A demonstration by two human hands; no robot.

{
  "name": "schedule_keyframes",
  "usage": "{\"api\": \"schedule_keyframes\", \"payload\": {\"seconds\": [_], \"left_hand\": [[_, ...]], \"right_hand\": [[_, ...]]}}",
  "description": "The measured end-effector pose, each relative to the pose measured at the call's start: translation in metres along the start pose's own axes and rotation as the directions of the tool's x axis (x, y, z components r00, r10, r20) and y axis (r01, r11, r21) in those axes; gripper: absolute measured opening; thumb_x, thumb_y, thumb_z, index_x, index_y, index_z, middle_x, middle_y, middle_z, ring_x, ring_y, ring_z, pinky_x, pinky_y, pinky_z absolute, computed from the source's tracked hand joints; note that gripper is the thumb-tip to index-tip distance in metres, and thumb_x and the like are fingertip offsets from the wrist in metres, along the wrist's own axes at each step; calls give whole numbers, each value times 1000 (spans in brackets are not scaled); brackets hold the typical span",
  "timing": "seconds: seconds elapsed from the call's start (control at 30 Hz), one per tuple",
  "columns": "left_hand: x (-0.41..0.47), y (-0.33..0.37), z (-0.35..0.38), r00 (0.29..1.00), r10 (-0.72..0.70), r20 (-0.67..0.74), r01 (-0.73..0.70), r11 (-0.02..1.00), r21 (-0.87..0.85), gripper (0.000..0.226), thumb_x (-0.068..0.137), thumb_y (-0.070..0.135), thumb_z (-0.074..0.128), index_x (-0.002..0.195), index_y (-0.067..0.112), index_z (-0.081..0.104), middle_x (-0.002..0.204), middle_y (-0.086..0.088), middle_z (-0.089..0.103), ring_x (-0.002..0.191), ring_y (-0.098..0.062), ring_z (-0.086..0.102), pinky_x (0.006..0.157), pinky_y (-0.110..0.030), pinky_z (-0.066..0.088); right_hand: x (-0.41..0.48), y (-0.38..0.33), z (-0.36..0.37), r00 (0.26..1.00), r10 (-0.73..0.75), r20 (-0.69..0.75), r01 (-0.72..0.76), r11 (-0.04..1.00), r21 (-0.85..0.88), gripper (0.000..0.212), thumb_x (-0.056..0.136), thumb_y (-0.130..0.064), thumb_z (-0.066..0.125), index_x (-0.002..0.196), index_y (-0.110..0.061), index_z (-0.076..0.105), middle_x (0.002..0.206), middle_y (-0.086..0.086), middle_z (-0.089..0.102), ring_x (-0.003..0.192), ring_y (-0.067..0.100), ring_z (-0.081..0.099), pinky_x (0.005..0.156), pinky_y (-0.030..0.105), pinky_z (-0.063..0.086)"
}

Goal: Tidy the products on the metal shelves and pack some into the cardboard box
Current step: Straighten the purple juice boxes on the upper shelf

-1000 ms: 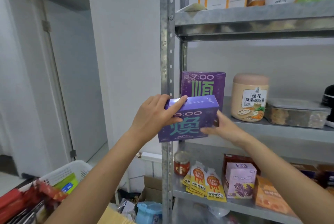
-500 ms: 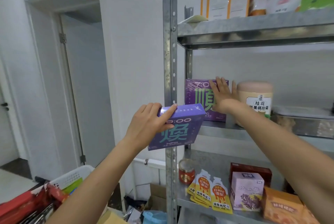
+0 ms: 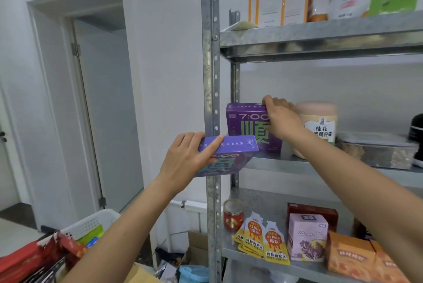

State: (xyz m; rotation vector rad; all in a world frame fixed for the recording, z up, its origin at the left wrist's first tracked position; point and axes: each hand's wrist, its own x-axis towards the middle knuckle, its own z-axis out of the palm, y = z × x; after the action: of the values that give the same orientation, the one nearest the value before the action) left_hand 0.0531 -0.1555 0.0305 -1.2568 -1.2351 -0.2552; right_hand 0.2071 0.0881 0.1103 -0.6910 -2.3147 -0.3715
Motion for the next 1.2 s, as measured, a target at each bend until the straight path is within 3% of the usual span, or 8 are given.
{"api": "schedule_keyframes", "payload": {"seconds": [0.07,0.33,0.43,0.57,0.77,0.9,1.1,1.2], "left_hand": [[-3,2,0,1000,-6,4,6,1000,-14,48,96,41,46,138,18,44,101,-16,63,84,-28,59,71,-37,49],[-12,7,-8,999,17,41,-16,999,-34,47,97,40,43,137,17,49,102,-17,63,85,-29,59,74,-37,50],[-16,7,-11,999,42,31,-41,999,-26,45,97,38,43,134,15,57,102,-16,62,86,-28,57,75,-38,48],[-22,7,-13,999,28,31,-27,999,-43,45,98,38,41,137,16,45,102,-16,64,85,-29,59,76,-38,48],[-34,3,-16,996,23,90,-14,995,-95,59,86,40,56,137,14,42,105,-21,64,87,-31,63,73,-37,54],[-28,-6,-18,999,5,49,1,994,-105,46,98,39,49,137,15,43,104,-19,62,86,-31,58,73,-38,49],[15,-19,-15,990,132,47,-125,984,-128,53,92,40,47,136,10,45,103,-24,61,86,-34,61,71,-40,52],[46,-23,-9,992,122,29,-117,984,-137,54,95,45,47,135,9,49,104,-25,62,86,-35,62,72,-40,53]], "right_hand": [[-5,-3,-5,1000,3,17,-3,1000,15,62,79,-11,71,130,-12,36,125,13,49,116,30,42,86,40,41],[-27,-10,-1,998,49,-37,-46,995,87,48,81,-10,67,125,-11,48,125,10,48,117,29,39,85,40,42],[-37,-9,3,988,38,-149,-17,990,142,47,75,-2,69,120,-9,54,117,11,54,109,32,44,81,42,43],[-58,-16,2,927,1,-375,57,988,146,51,60,14,73,105,-4,60,99,16,59,89,38,51,68,42,46],[-106,-15,-13,810,15,-586,101,981,164,52,68,5,75,113,-4,52,110,20,56,99,28,39,82,33,34],[-147,-2,-22,756,49,-653,77,984,164,59,69,9,71,120,-8,46,118,12,46,104,32,41,89,34,35],[-197,22,-43,707,121,-697,-13,987,159,52,75,2,76,118,-4,46,115,18,50,102,34,44,91,19,25],[-215,29,-54,700,73,-711,-13,996,90,42,79,-1,68,116,-3,47,115,17,49,102,34,43,88,28,27]]}}
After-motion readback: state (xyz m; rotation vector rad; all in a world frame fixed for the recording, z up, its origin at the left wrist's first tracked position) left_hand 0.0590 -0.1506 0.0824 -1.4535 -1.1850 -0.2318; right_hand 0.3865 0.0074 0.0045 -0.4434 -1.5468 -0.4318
